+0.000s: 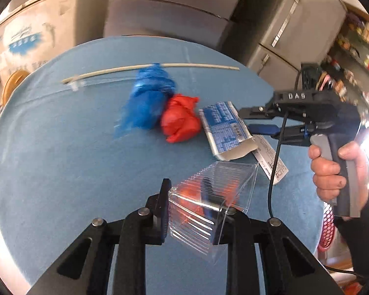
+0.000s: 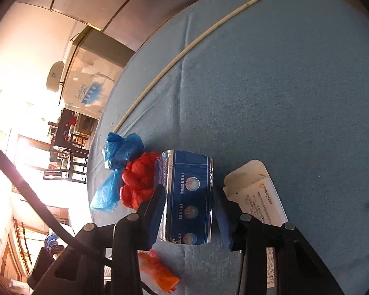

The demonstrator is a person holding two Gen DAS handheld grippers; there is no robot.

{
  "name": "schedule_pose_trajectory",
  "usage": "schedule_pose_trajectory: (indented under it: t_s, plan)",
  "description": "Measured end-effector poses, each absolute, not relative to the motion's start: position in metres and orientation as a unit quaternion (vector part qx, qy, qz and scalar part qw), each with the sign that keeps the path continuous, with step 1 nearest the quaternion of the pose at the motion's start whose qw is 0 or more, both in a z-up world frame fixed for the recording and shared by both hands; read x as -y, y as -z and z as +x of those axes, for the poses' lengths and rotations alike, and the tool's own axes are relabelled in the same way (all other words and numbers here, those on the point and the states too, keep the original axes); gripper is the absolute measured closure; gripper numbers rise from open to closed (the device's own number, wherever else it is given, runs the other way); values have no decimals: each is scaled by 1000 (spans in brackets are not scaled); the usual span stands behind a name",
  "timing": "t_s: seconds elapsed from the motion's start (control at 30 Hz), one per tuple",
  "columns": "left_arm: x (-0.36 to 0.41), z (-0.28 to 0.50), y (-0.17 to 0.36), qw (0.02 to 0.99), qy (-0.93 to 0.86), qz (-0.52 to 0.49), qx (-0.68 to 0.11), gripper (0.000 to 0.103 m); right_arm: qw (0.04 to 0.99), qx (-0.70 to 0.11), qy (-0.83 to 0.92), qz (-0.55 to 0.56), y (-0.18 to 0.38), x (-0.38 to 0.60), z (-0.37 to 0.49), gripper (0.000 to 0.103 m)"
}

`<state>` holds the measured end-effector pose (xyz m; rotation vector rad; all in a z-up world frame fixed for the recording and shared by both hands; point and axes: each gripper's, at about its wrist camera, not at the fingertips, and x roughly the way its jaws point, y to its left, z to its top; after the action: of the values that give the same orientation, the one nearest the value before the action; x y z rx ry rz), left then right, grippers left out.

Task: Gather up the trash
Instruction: 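Lift the clear container with the left tool while the right tool carries the blue box toward the basket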

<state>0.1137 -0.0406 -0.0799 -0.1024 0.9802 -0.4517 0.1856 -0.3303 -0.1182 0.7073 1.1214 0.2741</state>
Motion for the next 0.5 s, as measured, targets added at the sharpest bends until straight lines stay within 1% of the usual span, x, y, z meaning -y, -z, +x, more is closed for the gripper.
schedule_pose_trajectory:
  t_s: [0.03,0.1,0.13,0.17,0.2,0.23,0.33,0.37,0.4,0.43,0.5]
  plan:
    - [32,110,79,858,209,-56,-466,78,780,-520,-125,325,119,330,183,59]
    - [19,105,79,860,200,-68,-465,78,767,-536,-128,328,122,324,186,49]
    - [15,101,80,861,196,-71,-464,78,764,-540,-129,328,123,321,187,46]
    - [13,100,81,861,193,-75,-464,78,764,-544,-126,324,123,317,187,38]
    - [8,99,81,862,189,-79,-464,78,766,-549,-119,312,124,311,188,32]
    - [4,97,82,862,185,-84,-464,78,769,-553,-112,300,124,306,189,32]
    - [-4,96,82,861,178,-99,-466,78,780,-541,-113,294,126,296,187,32]
    - [-6,94,81,861,178,-102,-466,78,784,-538,-113,289,125,292,186,39]
    - [-6,93,81,862,178,-103,-463,78,786,-540,-110,279,125,287,185,49]
    - [-6,92,78,864,177,-102,-460,78,790,-539,-106,273,124,283,185,53]
    - [-5,90,74,867,177,-100,-456,78,801,-527,-103,266,118,281,182,56]
